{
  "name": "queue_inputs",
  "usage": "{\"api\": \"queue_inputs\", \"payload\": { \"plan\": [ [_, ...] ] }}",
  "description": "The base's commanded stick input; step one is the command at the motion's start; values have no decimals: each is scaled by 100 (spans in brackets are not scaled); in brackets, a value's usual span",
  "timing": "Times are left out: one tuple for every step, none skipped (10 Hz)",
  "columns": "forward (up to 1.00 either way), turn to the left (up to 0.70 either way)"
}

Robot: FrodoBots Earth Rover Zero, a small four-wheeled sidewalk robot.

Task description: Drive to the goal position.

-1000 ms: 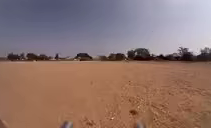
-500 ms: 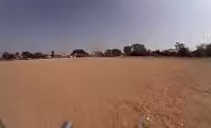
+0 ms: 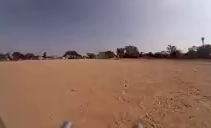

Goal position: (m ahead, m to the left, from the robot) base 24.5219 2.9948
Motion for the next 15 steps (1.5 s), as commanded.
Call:
{"api": "queue_inputs", "payload": {
  "plan": [
    [70, 0],
    [70, 0],
    [70, 0],
    [70, 0],
    [70, 0],
    [70, 0],
    [70, 0],
    [70, 0],
    [70, 0],
    [70, 0],
    [70, 0],
    [70, 0],
    [70, 0],
    [70, 0],
    [70, 0]
  ]
}}
